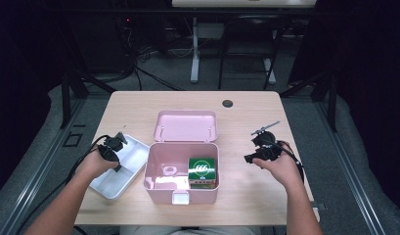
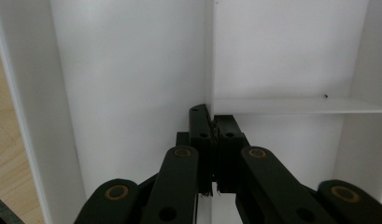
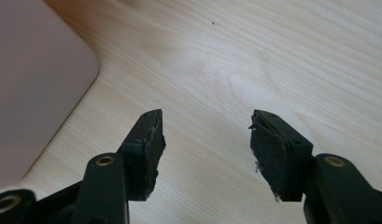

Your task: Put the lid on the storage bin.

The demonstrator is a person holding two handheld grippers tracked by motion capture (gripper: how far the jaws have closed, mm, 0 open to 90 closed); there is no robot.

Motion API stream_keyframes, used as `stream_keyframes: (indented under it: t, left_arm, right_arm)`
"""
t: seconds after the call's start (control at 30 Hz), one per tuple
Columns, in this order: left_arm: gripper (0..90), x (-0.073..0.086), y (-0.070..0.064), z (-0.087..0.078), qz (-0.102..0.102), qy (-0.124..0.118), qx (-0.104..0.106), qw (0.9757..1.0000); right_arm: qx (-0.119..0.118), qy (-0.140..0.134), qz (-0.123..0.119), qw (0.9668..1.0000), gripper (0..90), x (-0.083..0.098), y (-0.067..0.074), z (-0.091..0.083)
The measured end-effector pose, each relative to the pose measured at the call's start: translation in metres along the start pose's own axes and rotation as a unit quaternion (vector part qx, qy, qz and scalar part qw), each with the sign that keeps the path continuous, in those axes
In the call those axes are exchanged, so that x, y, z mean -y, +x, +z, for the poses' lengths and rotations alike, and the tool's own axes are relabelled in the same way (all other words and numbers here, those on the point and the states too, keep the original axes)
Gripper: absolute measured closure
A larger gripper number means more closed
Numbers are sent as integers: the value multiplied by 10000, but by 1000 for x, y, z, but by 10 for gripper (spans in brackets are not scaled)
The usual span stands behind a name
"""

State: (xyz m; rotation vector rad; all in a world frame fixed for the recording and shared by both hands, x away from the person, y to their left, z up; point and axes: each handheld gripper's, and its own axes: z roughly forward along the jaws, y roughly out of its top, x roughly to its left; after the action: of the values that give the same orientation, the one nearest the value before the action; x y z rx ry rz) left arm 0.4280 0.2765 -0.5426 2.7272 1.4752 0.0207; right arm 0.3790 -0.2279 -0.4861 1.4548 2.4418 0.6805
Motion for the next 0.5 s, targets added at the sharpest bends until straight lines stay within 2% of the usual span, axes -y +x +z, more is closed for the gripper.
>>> stream_keyframes:
  t: [0.27, 0.5]
  left_arm:
    - [890, -1, -1, -2, 32, 85, 32, 10000]
    - [891, 0, -1, -14, 93, 36, 61, 9999]
  right_arm:
    - [34, -12, -6, 10000, 438, 0, -1, 2]
    - [20, -9, 18, 10000, 438, 1, -1, 2]
